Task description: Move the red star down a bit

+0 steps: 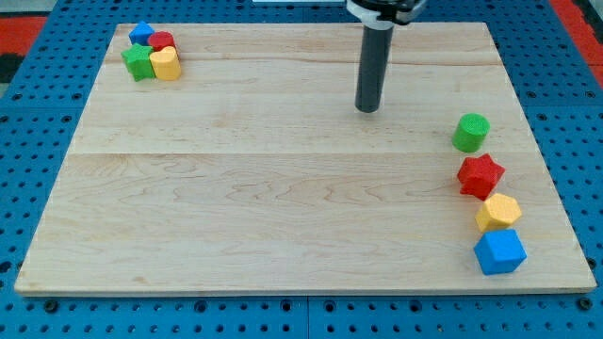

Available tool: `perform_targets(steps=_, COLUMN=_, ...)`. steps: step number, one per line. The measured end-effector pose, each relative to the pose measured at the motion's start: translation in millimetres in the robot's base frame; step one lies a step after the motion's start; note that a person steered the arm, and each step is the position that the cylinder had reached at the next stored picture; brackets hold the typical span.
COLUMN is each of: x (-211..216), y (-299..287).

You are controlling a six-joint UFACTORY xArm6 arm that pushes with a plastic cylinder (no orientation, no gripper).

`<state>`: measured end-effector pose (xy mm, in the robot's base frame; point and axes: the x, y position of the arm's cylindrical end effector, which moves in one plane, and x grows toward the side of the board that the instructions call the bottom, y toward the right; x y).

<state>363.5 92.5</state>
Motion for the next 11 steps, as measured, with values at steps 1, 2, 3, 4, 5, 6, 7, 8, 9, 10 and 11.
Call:
perform_targets(steps=1, x=-0.8, y=21.8)
perform_targets(steps=2, x=-27.8, y=56.2)
perform_targets(steps=3, x=-53.3, y=98.6)
perform_targets(steps=4, x=-18.9, y=132.5)
perform_targets(steps=5, x=18.3, y=179.7)
perform_targets(steps=6, x=44.0, y=165.0)
perform_targets(steps=7, x=56.2, y=135.8)
perform_targets(steps=8, x=94.3, y=133.4)
perform_targets(steps=9, x=111.0, y=96.5)
perform_targets(steps=10, x=111.0, y=109.4)
perform_targets(steps=11, x=105.5, y=136.5)
